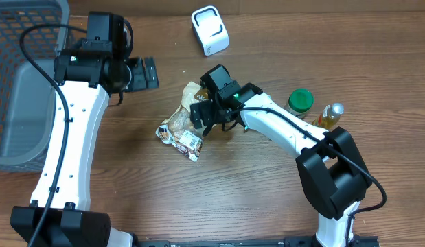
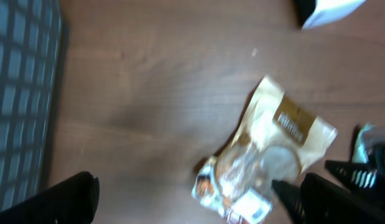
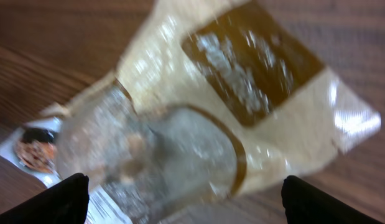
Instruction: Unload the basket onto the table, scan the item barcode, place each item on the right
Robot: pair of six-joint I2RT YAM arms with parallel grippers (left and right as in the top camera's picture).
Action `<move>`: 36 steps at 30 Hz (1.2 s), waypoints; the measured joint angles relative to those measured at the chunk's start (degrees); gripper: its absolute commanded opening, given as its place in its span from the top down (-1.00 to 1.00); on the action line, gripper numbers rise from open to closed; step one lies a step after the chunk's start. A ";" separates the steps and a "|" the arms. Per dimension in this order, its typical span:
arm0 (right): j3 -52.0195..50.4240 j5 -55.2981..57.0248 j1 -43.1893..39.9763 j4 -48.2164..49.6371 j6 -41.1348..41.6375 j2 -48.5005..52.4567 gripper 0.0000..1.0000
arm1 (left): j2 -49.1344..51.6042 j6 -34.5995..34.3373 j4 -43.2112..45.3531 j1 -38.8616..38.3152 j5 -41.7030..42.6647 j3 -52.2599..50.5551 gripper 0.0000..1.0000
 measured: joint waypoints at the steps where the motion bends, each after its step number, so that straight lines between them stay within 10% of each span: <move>1: 0.00 0.04 0.00 2.05 -0.74 0.00 -0.91 | 0.00 0.00 1.64 0.00 -0.09 -0.07 -0.99; 5: -0.02 0.70 0.00 7.41 -3.58 0.00 -0.87 | 0.00 0.00 7.65 0.00 -0.39 -0.15 -0.99; 17: -0.02 0.90 -0.42 18.62 -6.38 5.31 0.18 | 0.46 -0.66 -7.41 -0.09 6.56 -0.72 -0.99; 27: 0.00 0.96 -1.97 13.97 -5.51 8.81 0.26 | 2.01 -0.66 -9.35 -1.03 8.28 -9.01 -0.97; 31: 0.57 0.83 -1.95 7.61 -2.05 8.66 0.25 | 2.01 -0.57 -7.69 -1.03 8.44 -9.07 -0.53; 36: 1.38 -0.42 -1.97 -1.51 3.23 7.72 0.25 | 2.01 -0.85 -7.67 -1.03 8.74 -9.07 -0.50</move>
